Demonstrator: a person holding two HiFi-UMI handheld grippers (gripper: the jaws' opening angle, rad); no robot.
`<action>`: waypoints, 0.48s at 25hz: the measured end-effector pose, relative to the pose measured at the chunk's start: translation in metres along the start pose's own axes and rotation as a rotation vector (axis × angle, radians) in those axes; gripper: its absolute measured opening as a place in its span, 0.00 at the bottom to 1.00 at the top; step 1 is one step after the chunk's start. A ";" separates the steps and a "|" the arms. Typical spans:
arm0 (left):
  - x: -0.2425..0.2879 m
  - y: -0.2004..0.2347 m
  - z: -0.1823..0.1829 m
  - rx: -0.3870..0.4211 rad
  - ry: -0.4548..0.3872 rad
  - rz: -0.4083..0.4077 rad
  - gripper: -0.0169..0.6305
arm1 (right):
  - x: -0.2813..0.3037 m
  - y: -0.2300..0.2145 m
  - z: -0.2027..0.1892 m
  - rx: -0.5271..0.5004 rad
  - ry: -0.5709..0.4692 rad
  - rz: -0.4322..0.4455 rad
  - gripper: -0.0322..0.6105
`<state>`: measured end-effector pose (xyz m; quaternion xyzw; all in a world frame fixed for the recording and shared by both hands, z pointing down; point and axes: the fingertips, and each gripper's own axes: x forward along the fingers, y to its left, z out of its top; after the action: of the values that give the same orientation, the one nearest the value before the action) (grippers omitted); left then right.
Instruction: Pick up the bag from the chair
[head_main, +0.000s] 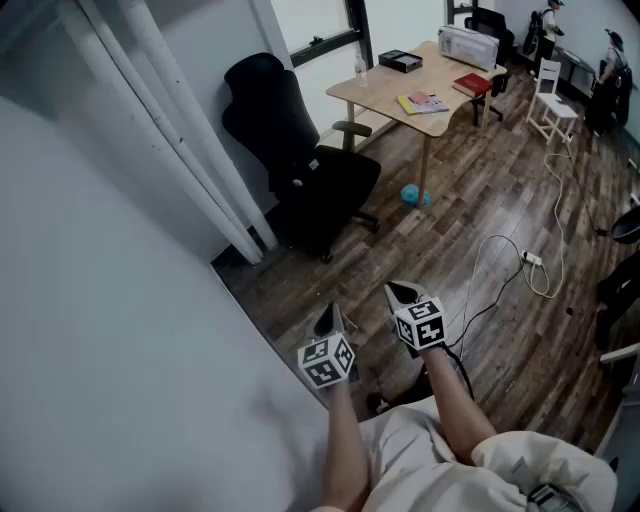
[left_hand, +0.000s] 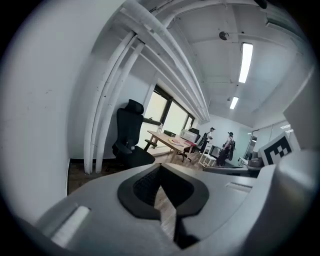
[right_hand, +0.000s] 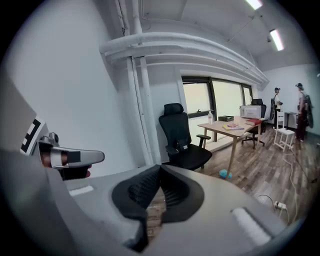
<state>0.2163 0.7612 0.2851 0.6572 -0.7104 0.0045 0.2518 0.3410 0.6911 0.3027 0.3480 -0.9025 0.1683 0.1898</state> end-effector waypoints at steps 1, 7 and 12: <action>-0.001 0.006 0.003 -0.006 -0.007 0.007 0.04 | 0.003 0.003 -0.001 -0.002 0.002 0.001 0.05; 0.014 0.028 0.011 -0.013 -0.026 0.051 0.04 | 0.029 -0.003 0.003 -0.006 0.004 0.000 0.05; 0.052 0.037 0.013 0.008 -0.007 0.070 0.04 | 0.068 -0.026 0.007 0.000 0.028 -0.004 0.05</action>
<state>0.1769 0.7137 0.3049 0.6331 -0.7337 0.0140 0.2463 0.3108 0.6308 0.3324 0.3473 -0.8992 0.1726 0.2026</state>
